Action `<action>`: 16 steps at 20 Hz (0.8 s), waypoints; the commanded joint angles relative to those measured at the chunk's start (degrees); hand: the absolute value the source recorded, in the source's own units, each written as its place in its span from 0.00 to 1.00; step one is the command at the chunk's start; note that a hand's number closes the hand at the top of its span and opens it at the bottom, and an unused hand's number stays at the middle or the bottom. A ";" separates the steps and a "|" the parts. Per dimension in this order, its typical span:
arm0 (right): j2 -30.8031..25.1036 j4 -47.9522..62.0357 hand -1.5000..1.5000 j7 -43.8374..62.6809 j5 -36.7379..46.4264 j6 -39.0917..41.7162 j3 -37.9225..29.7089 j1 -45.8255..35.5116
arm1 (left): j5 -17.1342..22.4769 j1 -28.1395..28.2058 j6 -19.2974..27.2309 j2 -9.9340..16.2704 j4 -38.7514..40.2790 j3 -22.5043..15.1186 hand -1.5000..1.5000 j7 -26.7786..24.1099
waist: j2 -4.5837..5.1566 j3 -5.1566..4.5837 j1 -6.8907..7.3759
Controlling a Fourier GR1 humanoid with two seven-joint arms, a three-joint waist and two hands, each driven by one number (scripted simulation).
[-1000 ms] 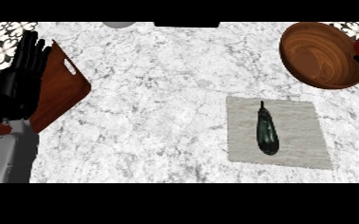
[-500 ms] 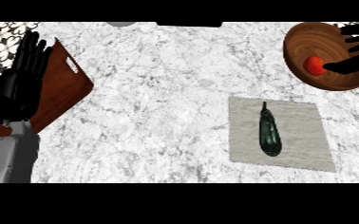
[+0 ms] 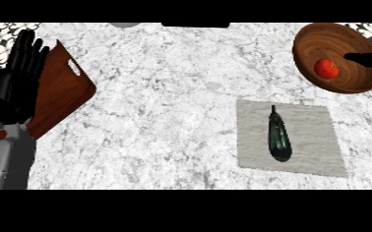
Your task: Pick the tomato from the placemat and place it in the bowl
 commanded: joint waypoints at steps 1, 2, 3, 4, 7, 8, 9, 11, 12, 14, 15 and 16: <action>-6.10 1.10 0.00 -3.10 -4.69 -0.96 -5.76 1.88 | -1.07 1.14 1.29 -1.48 -0.52 -0.74 0.50 -0.98 | 0.05 0.04 -0.51; -6.73 1.86 0.00 -3.17 -5.06 -1.27 -6.20 1.53 | -0.59 -1.77 1.10 0.27 1.14 0.53 0.50 0.04 | 0.15 0.03 -0.59; -7.21 2.98 0.00 -2.67 -5.81 -2.95 -7.46 1.92 | -0.44 1.12 0.56 -1.61 -0.26 -0.80 0.50 -1.14 | 0.22 0.05 0.09; -7.36 3.22 0.00 -3.64 -5.94 -3.56 -7.50 3.16 | -1.19 0.37 0.62 -1.71 0.61 -1.37 0.50 -1.79 | 0.05 0.00 -0.49; -13.44 4.89 0.00 -4.19 -9.57 2.16 -11.11 4.93 | 1.21 2.23 -0.83 -0.14 -1.95 0.61 0.50 0.01 | -0.10 0.05 -0.24; -14.51 5.67 0.00 -5.52 -10.34 3.59 -11.96 7.17 | 0.16 1.06 -0.02 -0.29 0.67 0.98 0.50 -2.31 | 0.06 0.05 -0.87; -16.00 5.88 0.00 -6.26 -11.18 5.90 -12.49 7.44 | 0.78 -0.01 -0.32 0.30 -0.11 0.75 0.50 0.68 | -0.08 0.07 -0.88; -16.67 6.92 0.00 -10.48 -13.19 7.98 -14.52 11.29 | 0.20 3.23 -0.39 -0.34 -0.59 0.94 0.50 -2.19 | -0.03 0.12 -0.71; -16.56 7.39 0.00 -10.65 -13.69 7.45 -14.95 11.67 | -0.89 0.11 1.83 -0.16 -1.52 0.19 0.50 1.84 | -0.08 0.14 -0.82; -19.86 7.97 0.00 -12.35 -15.30 11.95 -16.55 14.21 | 0.10 3.80 0.13 -0.43 -1.86 0.69 0.50 -0.27 | -0.12 0.16 -0.72; -18.13 8.70 0.00 -15.02 -15.54 11.22 -16.96 16.23 | 1.09 2.57 -0.68 -0.31 -1.23 1.00 0.50 -0.80 | 0.12 0.24 -0.62; -20.71 8.89 0.00 -14.68 -16.42 14.01 -17.78 17.32 | 0.16 2.13 0.41 -0.31 -1.87 0.76 0.50 -0.27 | -0.03 0.24 -1.03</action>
